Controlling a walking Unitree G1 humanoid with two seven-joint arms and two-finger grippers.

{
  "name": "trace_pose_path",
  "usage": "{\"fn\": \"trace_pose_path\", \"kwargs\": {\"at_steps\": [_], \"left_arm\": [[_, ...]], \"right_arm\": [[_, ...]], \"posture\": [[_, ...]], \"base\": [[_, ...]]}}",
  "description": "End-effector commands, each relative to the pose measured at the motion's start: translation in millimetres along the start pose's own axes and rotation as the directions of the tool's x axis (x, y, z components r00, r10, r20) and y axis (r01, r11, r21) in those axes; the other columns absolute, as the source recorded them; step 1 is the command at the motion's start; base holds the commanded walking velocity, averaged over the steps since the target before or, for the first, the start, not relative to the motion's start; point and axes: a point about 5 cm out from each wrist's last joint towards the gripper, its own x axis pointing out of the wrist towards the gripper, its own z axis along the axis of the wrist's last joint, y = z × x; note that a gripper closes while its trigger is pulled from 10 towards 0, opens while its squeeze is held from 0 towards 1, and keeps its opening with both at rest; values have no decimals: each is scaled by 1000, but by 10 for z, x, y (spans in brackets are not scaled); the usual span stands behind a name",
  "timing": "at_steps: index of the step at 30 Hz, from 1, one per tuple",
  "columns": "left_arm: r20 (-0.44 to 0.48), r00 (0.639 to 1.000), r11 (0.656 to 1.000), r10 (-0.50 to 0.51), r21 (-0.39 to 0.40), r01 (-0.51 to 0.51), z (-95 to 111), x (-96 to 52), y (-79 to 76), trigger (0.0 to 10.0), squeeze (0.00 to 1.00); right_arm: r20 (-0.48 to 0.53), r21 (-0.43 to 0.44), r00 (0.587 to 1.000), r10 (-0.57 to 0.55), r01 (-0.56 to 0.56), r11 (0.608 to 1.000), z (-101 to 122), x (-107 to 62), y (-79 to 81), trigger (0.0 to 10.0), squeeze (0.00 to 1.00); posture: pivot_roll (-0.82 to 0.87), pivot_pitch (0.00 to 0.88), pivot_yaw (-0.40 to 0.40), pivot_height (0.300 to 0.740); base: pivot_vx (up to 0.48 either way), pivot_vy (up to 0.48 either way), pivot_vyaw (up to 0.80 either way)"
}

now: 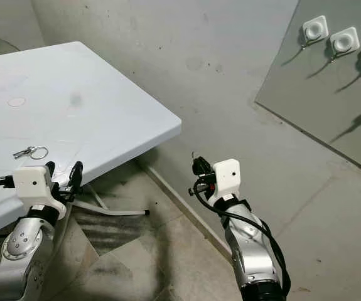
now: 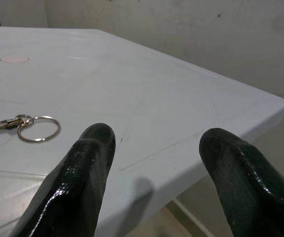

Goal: Hang keys on a hook

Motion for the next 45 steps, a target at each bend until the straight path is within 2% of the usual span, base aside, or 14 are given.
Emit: {"fn": "trace_pose_path", "kwargs": {"at_steps": [1,9,14,36,45], "left_arm": [[-4,1000,1000,5,10,-5,-5,-9,-16,10000,0],[4,1000,1000,-3,-3,3,10,-21,-22,10000,0],[-4,1000,1000,14,27,-14,3,-30,7,10000,0],[-17,1000,1000,12,23,-11,-3,-31,14,10000,0],[-2,1000,1000,-14,7,14,31,-16,5,10000,0]], "right_arm": [[3,-7,1000,4,-4,1000,16,0,-10,10000,0],[0,-3,1000,4,-4,1000,6,-9,-5,10000,0],[-2,-1,1000,5,-5,1000,4,-8,-3,10000,0],[-3,5,1000,-2,2,1000,4,-3,-4,10000,0],[4,12,1000,-8,8,1000,14,17,6,10000,0]], "posture": [[-51,27,-42,740],[-47,33,-41,740],[-44,39,-43,740],[-43,46,-40,740],[-43,46,-33,740]], "base": [[0,0,-694],[0,0,-695],[0,0,-695],[0,0,-696],[383,0,-699]]}}
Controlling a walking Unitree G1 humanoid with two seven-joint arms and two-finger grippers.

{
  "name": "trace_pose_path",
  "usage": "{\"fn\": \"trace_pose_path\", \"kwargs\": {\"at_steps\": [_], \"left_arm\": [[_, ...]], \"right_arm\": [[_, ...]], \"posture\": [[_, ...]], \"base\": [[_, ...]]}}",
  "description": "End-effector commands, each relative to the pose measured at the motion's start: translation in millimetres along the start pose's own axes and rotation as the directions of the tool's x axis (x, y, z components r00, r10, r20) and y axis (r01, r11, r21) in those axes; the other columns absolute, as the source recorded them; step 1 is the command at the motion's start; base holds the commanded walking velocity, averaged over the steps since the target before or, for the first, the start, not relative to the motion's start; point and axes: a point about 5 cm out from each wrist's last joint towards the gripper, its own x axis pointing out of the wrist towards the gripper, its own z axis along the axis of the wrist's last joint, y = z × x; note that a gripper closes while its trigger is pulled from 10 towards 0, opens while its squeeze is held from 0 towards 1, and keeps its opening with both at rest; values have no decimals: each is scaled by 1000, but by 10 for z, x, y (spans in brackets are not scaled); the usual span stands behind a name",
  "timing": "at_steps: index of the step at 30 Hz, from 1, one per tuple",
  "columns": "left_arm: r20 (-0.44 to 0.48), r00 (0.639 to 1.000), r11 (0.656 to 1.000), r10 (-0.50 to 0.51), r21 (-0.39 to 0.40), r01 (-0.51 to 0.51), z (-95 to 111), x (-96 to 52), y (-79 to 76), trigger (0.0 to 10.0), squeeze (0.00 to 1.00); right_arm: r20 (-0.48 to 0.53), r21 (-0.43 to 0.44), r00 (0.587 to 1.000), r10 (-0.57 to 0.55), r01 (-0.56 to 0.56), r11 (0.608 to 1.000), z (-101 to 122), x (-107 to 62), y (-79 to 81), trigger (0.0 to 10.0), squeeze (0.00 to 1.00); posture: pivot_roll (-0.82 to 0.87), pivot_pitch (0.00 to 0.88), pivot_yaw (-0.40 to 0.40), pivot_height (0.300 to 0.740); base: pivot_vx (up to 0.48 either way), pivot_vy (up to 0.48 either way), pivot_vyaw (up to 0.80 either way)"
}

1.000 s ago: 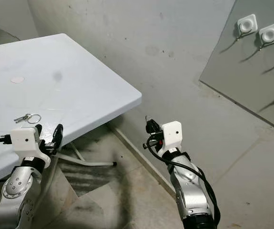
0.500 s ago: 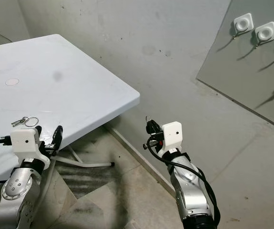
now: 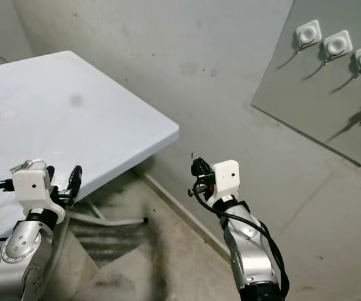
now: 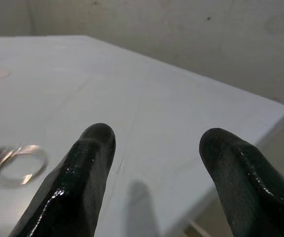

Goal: Hang keys on a hook

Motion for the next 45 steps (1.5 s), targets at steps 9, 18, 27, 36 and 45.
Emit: {"fn": "trace_pose_path", "kwargs": {"at_steps": [9,18,27,36,45], "left_arm": [[11,1000,1000,-2,12,2,49,42,-72,10000,0],[33,999,999,-19,27,18,62,42,-100,10000,0],[33,999,1000,-16,19,15,54,43,-102,10000,0],[40,998,998,-52,31,50,57,31,-131,10000,0],[58,994,996,-88,20,87,86,15,-152,10000,0]], "right_arm": [[2,-10,1000,-17,17,1000,22,3,-61,10000,0],[16,-17,1000,-13,13,1000,36,9,-70,10000,0],[18,-21,1000,-7,7,1000,40,12,-69,10000,0],[28,-25,1000,2,-1,1000,53,15,-60,10000,0],[47,-20,999,9,-8,1000,77,9,-46,10000,0]], "posture": [[-43,44,-35,740],[-44,35,-41,740],[-43,32,-45,740],[-42,20,-48,740],[-43,19,-46,740]], "base": [[42,0,-696],[0,0,-385],[0,0,0],[0,0,0],[0,-162,0]]}}
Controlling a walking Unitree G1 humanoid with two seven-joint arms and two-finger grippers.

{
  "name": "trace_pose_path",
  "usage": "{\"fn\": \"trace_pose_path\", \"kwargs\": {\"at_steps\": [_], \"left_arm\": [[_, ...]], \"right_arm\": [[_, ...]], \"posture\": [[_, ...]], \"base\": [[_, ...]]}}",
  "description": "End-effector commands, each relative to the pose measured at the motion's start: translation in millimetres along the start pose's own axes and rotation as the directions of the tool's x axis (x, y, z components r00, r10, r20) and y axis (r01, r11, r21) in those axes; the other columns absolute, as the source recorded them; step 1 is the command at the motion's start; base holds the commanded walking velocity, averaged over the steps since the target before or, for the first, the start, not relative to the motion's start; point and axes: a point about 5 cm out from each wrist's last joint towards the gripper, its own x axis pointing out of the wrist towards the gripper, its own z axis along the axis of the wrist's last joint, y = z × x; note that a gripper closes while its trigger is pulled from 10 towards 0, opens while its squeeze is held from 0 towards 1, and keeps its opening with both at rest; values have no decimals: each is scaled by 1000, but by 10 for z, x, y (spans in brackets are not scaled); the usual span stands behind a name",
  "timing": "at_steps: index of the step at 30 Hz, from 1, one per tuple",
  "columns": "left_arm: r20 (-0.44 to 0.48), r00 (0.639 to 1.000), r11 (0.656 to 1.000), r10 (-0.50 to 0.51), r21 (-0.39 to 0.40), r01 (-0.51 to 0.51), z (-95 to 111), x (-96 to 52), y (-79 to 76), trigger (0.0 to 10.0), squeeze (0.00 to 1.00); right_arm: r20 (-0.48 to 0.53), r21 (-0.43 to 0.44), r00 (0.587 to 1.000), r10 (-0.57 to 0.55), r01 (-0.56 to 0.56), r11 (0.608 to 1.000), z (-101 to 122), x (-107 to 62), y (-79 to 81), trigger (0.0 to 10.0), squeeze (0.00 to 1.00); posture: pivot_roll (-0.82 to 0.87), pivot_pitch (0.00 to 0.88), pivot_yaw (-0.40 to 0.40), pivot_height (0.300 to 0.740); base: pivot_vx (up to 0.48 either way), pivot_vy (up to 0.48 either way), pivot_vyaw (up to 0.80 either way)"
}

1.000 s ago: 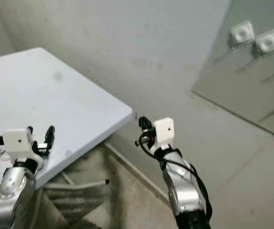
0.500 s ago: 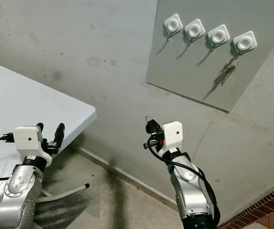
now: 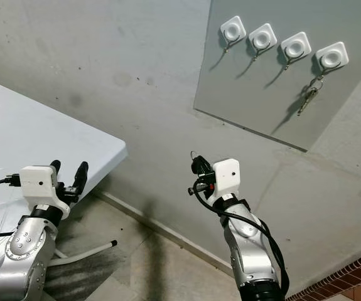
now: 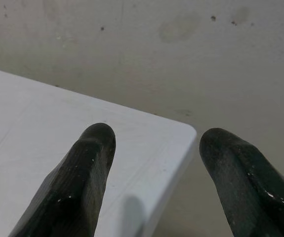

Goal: Hang keys on a hook

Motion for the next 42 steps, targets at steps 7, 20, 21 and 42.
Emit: {"fn": "trace_pose_path", "kwargs": {"at_steps": [7,20,21,42], "left_arm": [[18,1000,1000,-24,9,23,44,-14,-18,10000,0],[9,1000,999,-1,-50,1,32,-12,-27,10000,0],[4,1000,998,8,-56,-7,32,-8,-23,10000,0],[102,964,969,-245,63,239,469,261,-400,10000,0]], "right_arm": [[39,-5,999,2,-1,1000,75,0,-15,10000,0],[42,-6,999,10,-10,1000,79,-20,-18,10000,0],[40,-6,999,10,-9,1000,78,-20,-19,10000,0],[147,-36,983,115,-111,993,494,283,42,10000,0]], "posture": [[-45,18,-47,740],[-45,22,-49,740],[-45,22,-49,740],[-55,41,-40,740]], "base": [[0,-480,0],[0,-185,0],[0,0,0],[0,0,0]]}}
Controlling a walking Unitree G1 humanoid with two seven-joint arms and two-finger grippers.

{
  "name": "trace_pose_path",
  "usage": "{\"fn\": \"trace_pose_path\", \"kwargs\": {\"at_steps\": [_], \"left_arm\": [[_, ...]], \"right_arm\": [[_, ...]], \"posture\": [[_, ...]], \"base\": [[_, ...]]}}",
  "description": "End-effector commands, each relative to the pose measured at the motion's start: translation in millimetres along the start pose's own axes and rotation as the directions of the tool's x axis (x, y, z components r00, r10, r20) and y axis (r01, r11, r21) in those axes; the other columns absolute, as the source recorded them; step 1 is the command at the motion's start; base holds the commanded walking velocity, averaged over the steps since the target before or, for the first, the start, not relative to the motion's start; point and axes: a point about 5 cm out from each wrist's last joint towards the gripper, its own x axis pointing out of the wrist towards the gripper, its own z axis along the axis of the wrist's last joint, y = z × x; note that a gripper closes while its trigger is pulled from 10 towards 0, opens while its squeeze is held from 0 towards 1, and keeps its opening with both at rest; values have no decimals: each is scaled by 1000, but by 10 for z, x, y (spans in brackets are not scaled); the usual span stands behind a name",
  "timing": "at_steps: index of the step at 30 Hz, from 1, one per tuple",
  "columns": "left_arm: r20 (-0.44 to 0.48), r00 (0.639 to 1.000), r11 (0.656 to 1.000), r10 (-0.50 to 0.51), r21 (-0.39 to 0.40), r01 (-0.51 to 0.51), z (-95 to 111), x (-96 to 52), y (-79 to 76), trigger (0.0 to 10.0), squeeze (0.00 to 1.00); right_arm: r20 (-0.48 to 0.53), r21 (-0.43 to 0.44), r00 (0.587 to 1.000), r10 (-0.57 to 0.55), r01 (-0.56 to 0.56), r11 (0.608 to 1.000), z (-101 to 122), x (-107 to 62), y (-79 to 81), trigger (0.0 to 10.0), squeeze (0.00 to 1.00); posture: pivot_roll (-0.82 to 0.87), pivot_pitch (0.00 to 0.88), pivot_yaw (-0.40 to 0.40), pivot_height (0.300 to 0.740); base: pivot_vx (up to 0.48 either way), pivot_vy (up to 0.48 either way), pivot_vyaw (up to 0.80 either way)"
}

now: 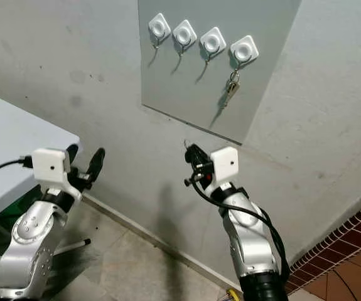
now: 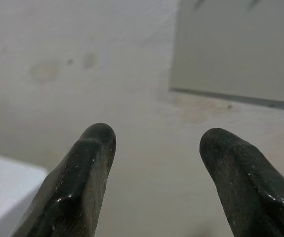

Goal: Hang keys on a hook

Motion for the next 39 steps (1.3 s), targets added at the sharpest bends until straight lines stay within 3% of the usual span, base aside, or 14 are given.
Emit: {"fn": "trace_pose_path", "kwargs": {"at_steps": [1,7,12,21,24,27,39], "left_arm": [[26,998,998,-59,27,58,107,85,-80,10000,0],[71,989,992,-128,23,126,269,193,-185,10000,0],[124,975,983,-184,43,181,437,272,-285,10000,0],[125,973,980,-196,55,190,456,282,-296,10000,0],[133,968,977,-213,43,209,474,265,-355,10000,0],[135,968,978,-210,38,207,473,264,-361,10000,0],[126,970,978,-206,27,204,439,219,-386,10000,0]], "right_arm": [[45,0,999,15,-15,1000,133,118,-16,10000,0],[85,0,996,9,-9,1000,272,305,-60,10000,0],[163,24,987,-2,-2,1000,513,526,-124,10000,0],[186,47,983,-8,0,999,555,584,-156,10000,0],[256,138,965,-59,25,990,760,679,-266,10000,0],[263,178,961,-82,35,983,785,685,-302,10000,0],[300,239,949,-97,24,971,886,737,-356,10000,0]], "posture": [[-55,41,-39,740],[-56,38,-33,740],[-53,34,-26,740],[-52,33,-26,740],[-48,32,-31,740],[-46,30,-36,740],[-41,25,-45,740]], "base": [[0,0,0],[0,0,0],[0,0,0],[0,0,0],[0,0,0],[0,0,0],[0,0,0]]}}
